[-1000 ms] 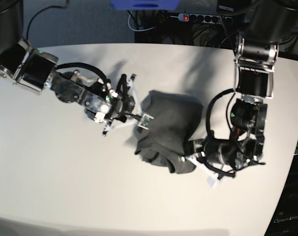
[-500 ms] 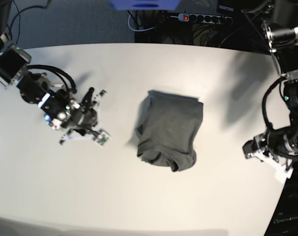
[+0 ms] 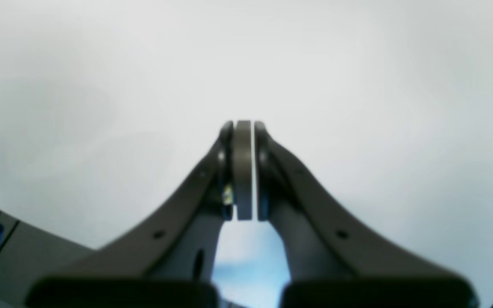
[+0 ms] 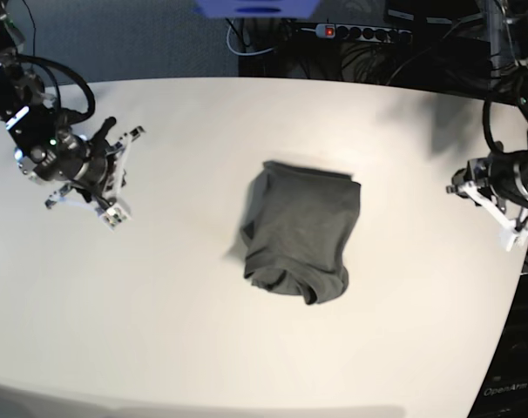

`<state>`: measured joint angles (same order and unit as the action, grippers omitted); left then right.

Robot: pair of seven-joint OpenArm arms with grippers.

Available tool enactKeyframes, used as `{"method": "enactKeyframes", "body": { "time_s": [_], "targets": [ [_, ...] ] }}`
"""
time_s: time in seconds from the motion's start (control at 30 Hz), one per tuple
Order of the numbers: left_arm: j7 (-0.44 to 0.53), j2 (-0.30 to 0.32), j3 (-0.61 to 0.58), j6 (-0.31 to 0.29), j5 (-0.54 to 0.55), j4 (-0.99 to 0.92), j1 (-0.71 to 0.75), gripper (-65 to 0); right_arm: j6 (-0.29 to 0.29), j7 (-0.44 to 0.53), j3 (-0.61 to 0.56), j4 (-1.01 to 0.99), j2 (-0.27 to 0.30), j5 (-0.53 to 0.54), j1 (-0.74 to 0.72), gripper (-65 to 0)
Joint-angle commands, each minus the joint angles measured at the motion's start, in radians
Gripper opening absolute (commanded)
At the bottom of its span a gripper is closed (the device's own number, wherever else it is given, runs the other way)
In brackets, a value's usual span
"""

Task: Fold the T-shirt properly

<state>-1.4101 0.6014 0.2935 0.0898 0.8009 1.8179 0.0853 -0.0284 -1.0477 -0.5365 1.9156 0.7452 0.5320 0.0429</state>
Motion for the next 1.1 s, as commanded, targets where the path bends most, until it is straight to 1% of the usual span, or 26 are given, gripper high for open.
{"method": "enactKeyframes", "body": {
  "time_s": [0.0,0.17,0.2,0.27,0.33,0.37,0.53,0.6,0.7,0.8,0.87,0.97,1.07],
  "targets": [
    [0.014,0.025,0.013,-0.002,0.004,0.035,-0.003,-63.2,-0.001,0.013,0.023,0.015,0.017,-0.005,0.004,-65.0],
    [0.014,0.021,0.011,-0.002,0.004,0.095,0.075,-63.2,0.002,0.099,0.028,0.015,0.017,-0.005,0.099,-65.0],
    [0.014,0.021,0.011,-0.002,0.008,0.095,0.083,-63.2,0.022,0.106,0.029,0.015,0.017,-0.005,0.111,-65.0],
    [0.014,0.019,0.011,-0.002,0.007,0.095,0.101,-63.2,0.087,0.109,0.028,0.015,0.017,-0.005,0.145,-65.0],
    [0.014,0.019,0.011,-0.002,0.002,0.095,0.120,-63.2,0.129,0.137,0.022,0.015,0.017,-0.005,0.179,-65.0],
    [0.014,0.019,0.011,-0.002,0.002,0.095,0.130,-63.2,0.140,0.163,0.022,0.015,0.017,-0.005,0.199,-65.0],
    [0.014,0.019,0.009,-0.002,0.002,0.128,0.218,-63.2,0.146,0.283,0.026,0.015,0.020,-0.005,0.298,-65.0],
    [0.036,0.019,0.009,-0.002,0.002,0.159,0.262,-63.2,0.153,0.330,0.026,0.015,0.021,-0.005,0.351,-65.0],
    [0.055,0.019,0.009,-0.002,0.005,0.170,0.296,-63.2,0.226,0.381,0.023,0.017,0.047,-0.005,0.406,-65.0],
    [0.088,0.019,0.008,-0.002,0.008,0.173,0.336,-63.2,0.279,0.407,0.022,0.017,0.049,-0.005,0.450,-65.0],
    [0.122,0.024,-0.024,-0.002,0.004,0.173,0.351,-63.2,0.292,0.426,0.020,0.017,0.049,-0.005,0.483,-65.0],
    [0.174,0.028,-0.098,-0.002,0.002,0.173,0.368,-63.2,0.295,0.473,0.020,0.017,0.047,-0.005,0.529,-65.0],
    [0.220,0.028,-0.136,-0.002,0.001,0.173,0.397,-63.2,0.296,0.522,0.020,0.017,0.046,-0.005,0.579,-65.0]
  ]
}}
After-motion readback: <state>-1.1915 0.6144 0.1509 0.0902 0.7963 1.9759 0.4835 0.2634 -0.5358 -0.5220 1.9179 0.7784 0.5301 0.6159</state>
